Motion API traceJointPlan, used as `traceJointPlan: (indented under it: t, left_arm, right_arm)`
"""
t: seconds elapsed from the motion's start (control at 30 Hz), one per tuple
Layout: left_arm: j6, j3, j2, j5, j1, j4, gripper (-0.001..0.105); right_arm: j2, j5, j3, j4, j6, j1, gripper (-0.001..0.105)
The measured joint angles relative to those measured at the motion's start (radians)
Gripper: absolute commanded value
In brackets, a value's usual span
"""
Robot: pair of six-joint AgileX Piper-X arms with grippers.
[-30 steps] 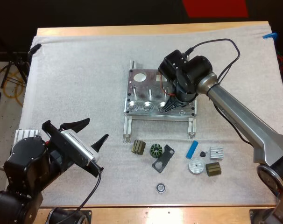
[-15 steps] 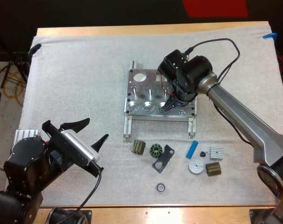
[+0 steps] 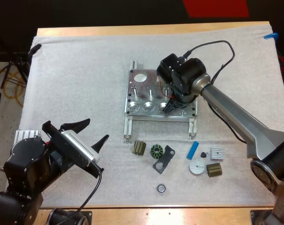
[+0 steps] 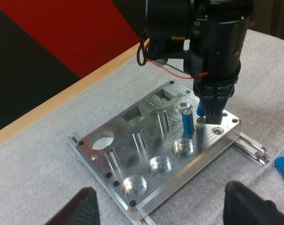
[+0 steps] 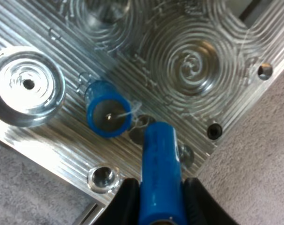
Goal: Load cells from left to right
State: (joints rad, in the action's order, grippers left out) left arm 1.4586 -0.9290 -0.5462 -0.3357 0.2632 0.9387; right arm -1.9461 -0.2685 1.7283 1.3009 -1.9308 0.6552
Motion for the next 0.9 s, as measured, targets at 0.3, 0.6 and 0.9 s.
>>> traceJointPlan:
  t: [0.3, 0.6, 0.9]
  left_arm:
    - [0.000, 0.000, 0.000, -0.002, 0.000, 0.000, 0.056]
    - [0.000, 0.000, 0.000, -0.006, 0.000, 0.000, 0.056]
    - [0.000, 0.000, 0.000, -0.006, 0.000, 0.000, 0.056]
  right_arm:
    - [0.000, 0.020, 0.000, -0.024, -0.001, 0.000, 0.000]
    - [0.000, 0.042, 0.000, -0.021, -0.001, -0.026, 0.000]
    - [0.000, 0.145, 0.000, -0.014, -0.003, -0.045, 0.000]
